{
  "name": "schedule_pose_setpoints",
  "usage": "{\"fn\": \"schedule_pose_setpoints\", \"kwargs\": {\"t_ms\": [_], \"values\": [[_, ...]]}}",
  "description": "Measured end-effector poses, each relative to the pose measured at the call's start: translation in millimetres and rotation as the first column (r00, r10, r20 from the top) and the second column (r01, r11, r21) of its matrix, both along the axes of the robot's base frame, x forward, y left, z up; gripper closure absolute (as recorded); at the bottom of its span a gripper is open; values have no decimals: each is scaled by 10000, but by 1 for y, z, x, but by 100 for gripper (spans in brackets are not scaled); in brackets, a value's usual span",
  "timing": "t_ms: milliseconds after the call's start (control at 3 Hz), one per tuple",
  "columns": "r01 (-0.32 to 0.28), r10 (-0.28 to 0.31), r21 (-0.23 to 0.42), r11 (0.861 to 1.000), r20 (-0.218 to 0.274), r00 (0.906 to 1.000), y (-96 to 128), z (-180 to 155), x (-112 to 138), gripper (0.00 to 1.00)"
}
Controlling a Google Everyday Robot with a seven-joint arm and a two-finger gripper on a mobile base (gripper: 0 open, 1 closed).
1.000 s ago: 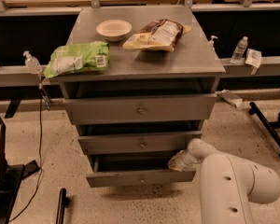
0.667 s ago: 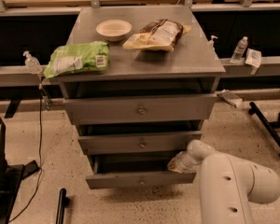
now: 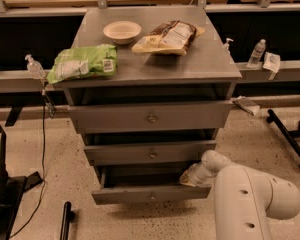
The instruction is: Open bottom drawer
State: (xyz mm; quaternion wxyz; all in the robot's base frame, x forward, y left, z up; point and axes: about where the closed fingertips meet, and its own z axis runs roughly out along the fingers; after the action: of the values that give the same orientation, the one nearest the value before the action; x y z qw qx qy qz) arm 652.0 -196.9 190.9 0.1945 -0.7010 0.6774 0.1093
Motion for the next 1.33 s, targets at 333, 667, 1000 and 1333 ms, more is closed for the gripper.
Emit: {"fn": "schedule_pose_setpoints", "kwargs": {"t_ms": [333, 667, 1000, 1333], "values": [[0, 0, 0, 10000, 0, 10000, 0, 0, 0, 100], [390, -389, -15, 9992, 189, 9991, -5, 4, 6, 88], [514, -514, -7, 9987, 232, 9984, -5, 3, 6, 57], [507, -507, 3, 9987, 205, 9985, -3, 2, 5, 35]]}}
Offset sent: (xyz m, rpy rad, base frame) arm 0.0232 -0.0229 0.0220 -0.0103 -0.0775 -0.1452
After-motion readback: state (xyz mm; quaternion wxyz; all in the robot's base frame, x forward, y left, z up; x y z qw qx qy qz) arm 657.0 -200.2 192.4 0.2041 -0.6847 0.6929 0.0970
